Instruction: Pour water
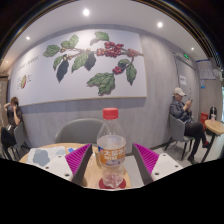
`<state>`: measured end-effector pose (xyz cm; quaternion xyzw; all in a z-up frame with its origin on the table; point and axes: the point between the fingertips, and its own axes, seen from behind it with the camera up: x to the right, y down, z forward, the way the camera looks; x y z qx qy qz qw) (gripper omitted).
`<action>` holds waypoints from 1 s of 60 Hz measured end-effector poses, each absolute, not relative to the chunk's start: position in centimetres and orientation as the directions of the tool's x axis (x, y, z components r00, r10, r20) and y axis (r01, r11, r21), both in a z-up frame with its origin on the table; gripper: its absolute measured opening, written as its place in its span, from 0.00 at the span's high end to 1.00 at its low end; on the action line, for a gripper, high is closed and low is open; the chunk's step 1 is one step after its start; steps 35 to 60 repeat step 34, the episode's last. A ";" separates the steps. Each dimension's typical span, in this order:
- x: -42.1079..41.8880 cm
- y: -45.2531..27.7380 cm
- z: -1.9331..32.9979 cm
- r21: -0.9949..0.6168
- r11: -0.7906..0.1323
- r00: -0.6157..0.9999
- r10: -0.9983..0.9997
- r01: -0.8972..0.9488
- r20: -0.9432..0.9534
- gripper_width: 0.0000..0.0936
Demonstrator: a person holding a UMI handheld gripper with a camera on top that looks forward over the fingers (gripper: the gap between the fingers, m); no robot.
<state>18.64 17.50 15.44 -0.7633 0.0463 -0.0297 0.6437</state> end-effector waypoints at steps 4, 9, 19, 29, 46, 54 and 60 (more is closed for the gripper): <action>18.3 15.0 16.3 -0.984 -0.176 0.994 -0.105 -0.019 0.000 0.09; 16.3 11.0 17.3 -0.985 -0.173 0.998 -0.066 0.006 0.018 0.09; 11.4 0.0 19.8 -0.988 -0.149 0.999 0.012 0.037 0.036 0.09; 6.8 -9.2 19.5 -0.989 -0.147 0.999 0.050 -0.013 -0.020 0.09; 5.0 -12.0 18.5 -0.989 -0.145 0.998 0.051 -0.029 -0.037 0.09; 5.0 -12.0 18.5 -0.989 -0.145 0.998 0.051 -0.029 -0.037 0.09; 5.0 -12.0 18.5 -0.989 -0.145 0.998 0.051 -0.029 -0.037 0.09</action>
